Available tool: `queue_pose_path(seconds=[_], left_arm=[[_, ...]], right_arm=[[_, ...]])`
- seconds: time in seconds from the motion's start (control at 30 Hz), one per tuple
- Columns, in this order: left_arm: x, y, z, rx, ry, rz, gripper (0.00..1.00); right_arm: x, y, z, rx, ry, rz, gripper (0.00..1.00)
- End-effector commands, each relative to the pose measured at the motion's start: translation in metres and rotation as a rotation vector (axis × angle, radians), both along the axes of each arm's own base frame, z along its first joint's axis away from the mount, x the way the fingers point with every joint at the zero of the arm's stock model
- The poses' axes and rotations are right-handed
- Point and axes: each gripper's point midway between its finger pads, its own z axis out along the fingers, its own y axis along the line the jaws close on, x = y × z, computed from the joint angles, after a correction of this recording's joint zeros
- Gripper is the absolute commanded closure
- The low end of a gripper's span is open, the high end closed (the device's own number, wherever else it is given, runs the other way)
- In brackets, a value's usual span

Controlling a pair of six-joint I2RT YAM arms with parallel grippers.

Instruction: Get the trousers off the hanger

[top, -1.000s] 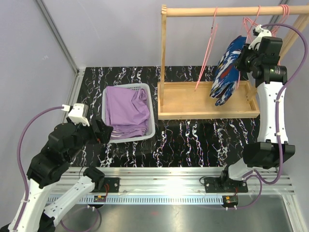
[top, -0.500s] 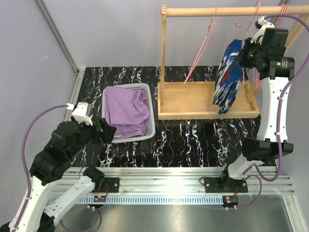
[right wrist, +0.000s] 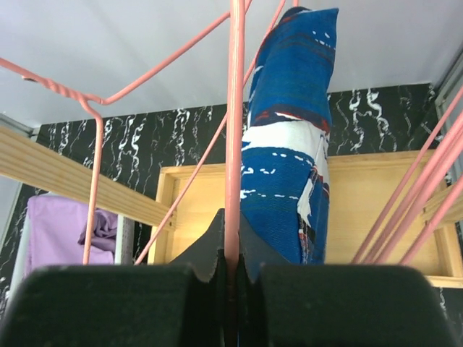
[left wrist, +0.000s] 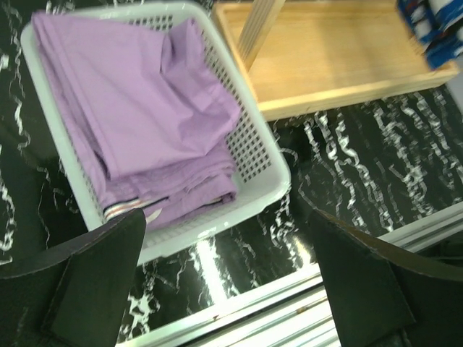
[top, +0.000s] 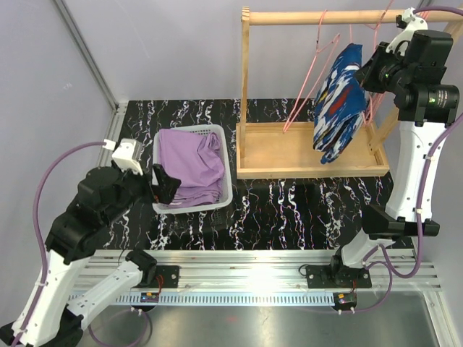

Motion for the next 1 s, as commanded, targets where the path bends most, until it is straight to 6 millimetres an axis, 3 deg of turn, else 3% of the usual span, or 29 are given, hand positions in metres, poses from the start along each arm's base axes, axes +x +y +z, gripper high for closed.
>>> queue_pose_path(seconds=[0.0,0.17,0.2,0.23,0.3,0.33,0.37,0.43,0.47,0.5,0.53,0.57,0.63,0.77,0.83,0.87,0.97], left_arm=[[0.011,-0.019,0.067,-0.075,-0.159,-0.076,0.01],[0.018,-0.039,0.117,-0.134,-0.254,-0.153,0.01],[0.02,-0.042,0.123,-0.139,-0.265,-0.163,0.01],[0.025,-0.047,0.135,-0.145,-0.282,-0.174,0.01],[0.026,-0.057,0.149,-0.157,-0.309,-0.203,0.01],[0.033,-0.065,0.15,-0.14,-0.308,-0.216,0.01],[0.027,-0.074,0.164,-0.151,-0.338,-0.252,0.01],[0.032,-0.082,0.172,-0.125,-0.368,-0.236,0.01],[0.025,-0.102,0.172,-0.121,-0.361,-0.293,0.01],[0.023,-0.104,0.184,-0.125,-0.382,-0.278,0.01],[0.019,-0.112,0.188,-0.123,-0.395,-0.302,0.01],[0.006,-0.13,0.189,-0.132,-0.394,-0.366,0.01],[0.003,-0.147,0.19,-0.128,-0.408,-0.367,0.01],[-0.025,-0.189,0.181,-0.08,-0.446,-0.417,0.01],[-0.036,-0.212,0.171,-0.047,-0.476,-0.441,0.01],[-0.054,-0.226,0.166,-0.042,-0.484,-0.476,0.01],[-0.068,-0.252,0.147,-0.003,-0.517,-0.458,0.01]], right_arm=[[-0.032,0.016,0.074,0.022,-0.238,0.061,1.0],[-0.061,0.023,0.071,0.042,-0.21,0.079,1.0],[-0.075,0.024,0.078,0.051,-0.229,0.079,1.0],[-0.078,0.025,0.071,0.06,-0.209,0.078,1.0],[-0.097,0.029,0.076,0.077,-0.224,0.088,1.0],[-0.099,0.031,0.068,0.086,-0.2,0.096,1.0],[-0.105,0.033,0.067,0.091,-0.198,0.103,1.0],[-0.122,0.038,0.063,0.107,-0.187,0.125,1.0],[-0.128,0.04,0.062,0.109,-0.183,0.133,1.0],[-0.142,0.045,0.065,0.118,-0.195,0.157,1.0],[-0.144,0.047,0.058,0.127,-0.177,0.165,1.0],[-0.15,0.048,0.057,0.136,-0.18,0.166,1.0],[-0.169,0.053,0.06,0.157,-0.198,0.179,1.0],[-0.195,0.055,0.064,0.185,-0.216,0.169,1.0],[-0.2,0.055,0.063,0.197,-0.214,0.158,1.0],[-0.202,0.054,0.063,0.2,-0.213,0.151,1.0],[-0.207,0.049,0.059,0.208,-0.197,0.11,1.0]])
